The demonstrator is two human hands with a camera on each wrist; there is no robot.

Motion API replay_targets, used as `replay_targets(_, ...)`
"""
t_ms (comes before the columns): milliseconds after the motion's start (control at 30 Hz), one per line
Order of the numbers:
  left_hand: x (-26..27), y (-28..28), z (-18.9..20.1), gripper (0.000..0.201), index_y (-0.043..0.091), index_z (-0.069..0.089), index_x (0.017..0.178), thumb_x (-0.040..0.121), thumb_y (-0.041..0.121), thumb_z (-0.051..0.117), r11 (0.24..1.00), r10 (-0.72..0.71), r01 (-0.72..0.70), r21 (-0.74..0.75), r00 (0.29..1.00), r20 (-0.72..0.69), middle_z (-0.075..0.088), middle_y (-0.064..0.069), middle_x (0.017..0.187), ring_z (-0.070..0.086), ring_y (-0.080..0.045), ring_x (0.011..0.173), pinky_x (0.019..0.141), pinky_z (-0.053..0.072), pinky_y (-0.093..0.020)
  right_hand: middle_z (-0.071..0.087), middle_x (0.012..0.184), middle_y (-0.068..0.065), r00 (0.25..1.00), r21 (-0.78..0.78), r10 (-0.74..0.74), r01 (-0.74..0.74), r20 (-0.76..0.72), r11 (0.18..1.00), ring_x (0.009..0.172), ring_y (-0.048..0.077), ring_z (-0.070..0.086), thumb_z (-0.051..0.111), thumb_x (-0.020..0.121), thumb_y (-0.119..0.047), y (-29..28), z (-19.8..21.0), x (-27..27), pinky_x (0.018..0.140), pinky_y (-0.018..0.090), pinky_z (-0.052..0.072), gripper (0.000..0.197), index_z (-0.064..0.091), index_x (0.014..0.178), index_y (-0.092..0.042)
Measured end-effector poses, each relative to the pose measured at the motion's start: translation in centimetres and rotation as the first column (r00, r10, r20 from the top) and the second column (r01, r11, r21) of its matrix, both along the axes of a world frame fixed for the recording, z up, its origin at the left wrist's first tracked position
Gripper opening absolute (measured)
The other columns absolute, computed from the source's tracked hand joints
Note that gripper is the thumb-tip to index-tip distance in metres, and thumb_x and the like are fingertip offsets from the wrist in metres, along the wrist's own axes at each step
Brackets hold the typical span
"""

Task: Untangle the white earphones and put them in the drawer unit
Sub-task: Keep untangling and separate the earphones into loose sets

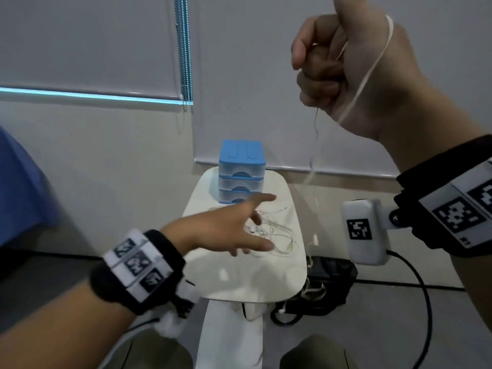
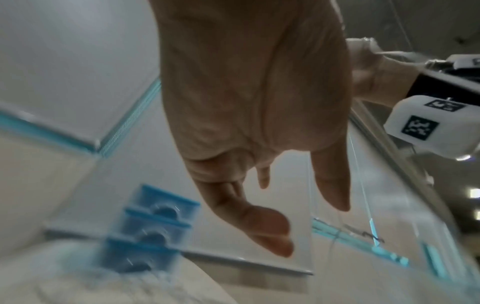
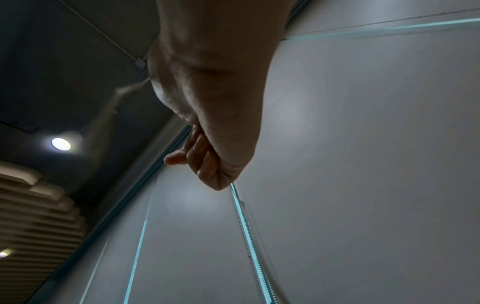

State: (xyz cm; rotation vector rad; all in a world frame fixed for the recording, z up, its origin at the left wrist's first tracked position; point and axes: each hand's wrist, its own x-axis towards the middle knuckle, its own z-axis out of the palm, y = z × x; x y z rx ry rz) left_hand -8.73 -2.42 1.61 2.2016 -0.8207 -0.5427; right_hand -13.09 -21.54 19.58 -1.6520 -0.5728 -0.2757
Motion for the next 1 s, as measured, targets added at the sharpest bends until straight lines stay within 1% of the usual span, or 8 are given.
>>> replay_targets(200, -1.6, -4.8, -2.6, 0.04, 0.036, 0.06, 0.135, 0.097, 0.037, 0.071, 0.979, -0.172, 0.155, -0.134, 0.977, -0.125, 0.059, 0.006, 0.129, 0.071, -0.016, 0.08, 0.071, 0.057, -0.025, 0.016, 0.055, 0.0, 1.0, 0.01, -0.003, 0.003, 0.021, 1.0, 0.051, 0.019, 0.013, 0.02, 0.111, -0.047, 0.1, 0.0, 0.1, 0.055, 0.031, 0.018, 0.065, 0.056, 0.075, -0.007)
replay_targets(467, -1.7, -6.2, -3.6, 0.061, 0.036, 0.034, 0.142, 0.096, 0.026, 0.074, 0.931, -0.061, -0.027, -0.365, 0.971, -0.229, 0.068, -0.013, 0.117, 0.07, -0.025, 0.074, 0.074, 0.058, -0.032, 0.017, 0.055, 0.001, 0.998, 0.094, 0.06, -0.059, -0.016, 0.994, 0.049, 0.018, 0.016, 0.022, 0.11, -0.051, 0.0, -1.9, 1.0, 0.052, 0.027, 0.022, 0.068, 0.058, 0.074, -0.006)
replay_targets(567, -1.3, -6.3, -3.7, 0.01, 0.026, 0.064, 0.112, 0.103, 0.022, 0.062, 0.96, -0.098, 0.058, -0.273, 0.986, -0.132, 0.074, -0.016, 0.107, 0.067, -0.02, 0.067, 0.064, 0.052, -0.024, 0.017, 0.055, 0.0, 0.997, 0.074, 0.074, -0.072, -0.017, 0.995, 0.05, 0.018, 0.016, 0.021, 0.11, -0.051, 0.1, -2.2, 1.0, 0.052, 0.027, 0.023, 0.068, 0.057, 0.075, -0.006)
replay_targets(633, -0.8, -6.0, -3.9, 0.02, 0.015, 0.07, 0.095, 0.106, 0.019, 0.053, 0.965, -0.061, 0.034, -0.259, 0.994, -0.095, 0.075, -0.014, 0.096, 0.066, -0.018, 0.063, 0.059, 0.048, -0.021, 0.018, 0.055, 0.0, 0.999, 0.056, 0.049, -0.048, -0.012, 0.997, 0.05, 0.018, 0.017, 0.021, 0.11, -0.051, -0.3, -2.4, 1.0, 0.052, 0.028, 0.024, 0.067, 0.058, 0.075, -0.006)
replay_targets(733, 0.3, -4.6, -3.1, 0.022, 0.008, 0.071, 0.094, 0.106, 0.016, 0.054, 0.952, 0.042, -0.068, -0.298, 0.995, -0.093, 0.072, -0.008, 0.083, 0.062, -0.015, 0.058, 0.055, 0.048, -0.021, 0.021, 0.054, 0.0, 1.0, 0.006, -0.008, 0.008, -0.003, 1.0, 0.051, 0.018, 0.02, 0.027, 0.11, -0.05, -1.1, -3.7, 1.2, 0.052, 0.028, 0.025, 0.065, 0.06, 0.075, -0.007)
replay_targets(867, 1.6, -1.3, 0.2, 0.014, 0.008, 0.073, 0.107, 0.103, 0.011, 0.06, 0.924, 0.149, -0.146, -0.353, 0.989, -0.02, 0.065, -0.002, 0.072, 0.055, -0.012, 0.054, 0.054, 0.046, -0.022, 0.035, 0.062, 0.019, 0.999, -0.268, -0.045, 0.049, 0.022, 0.962, 0.06, 0.024, 0.028, 0.056, 0.102, -0.036, -2.3, -8.0, 2.0, 0.058, 0.035, 0.028, 0.04, 0.065, 0.076, -0.007)
replay_targets(933, 1.7, 0.4, 2.5, 0.017, 0.01, 0.065, 0.119, 0.103, 0.007, 0.06, 0.923, 0.142, -0.129, -0.362, 0.99, 0.009, 0.064, -0.003, 0.07, 0.053, -0.015, 0.052, 0.051, 0.045, -0.022, 0.052, 0.074, 0.02, 0.999, -0.538, -0.039, 0.017, -0.029, 0.843, 0.068, 0.022, 0.044, 0.073, 0.094, -0.014, -3.2, -9.9, 2.0, 0.064, 0.036, 0.037, 0.01, 0.068, 0.087, -0.009)
replay_targets(1000, 1.4, 1.7, 4.7, 0.027, 0.012, 0.053, 0.127, 0.102, 0.006, 0.062, 0.937, 0.124, -0.102, -0.335, 0.991, 0.045, 0.065, -0.007, 0.071, 0.053, -0.018, 0.052, 0.051, 0.044, -0.023, 0.067, 0.09, 0.005, 0.984, -0.737, -0.025, -0.116, -0.177, 0.666, 0.083, 0.016, 0.061, 0.079, 0.084, 0.003, -4.0, -11.3, 1.6, 0.075, 0.031, 0.05, 0.029, 0.067, 0.104, -0.014)
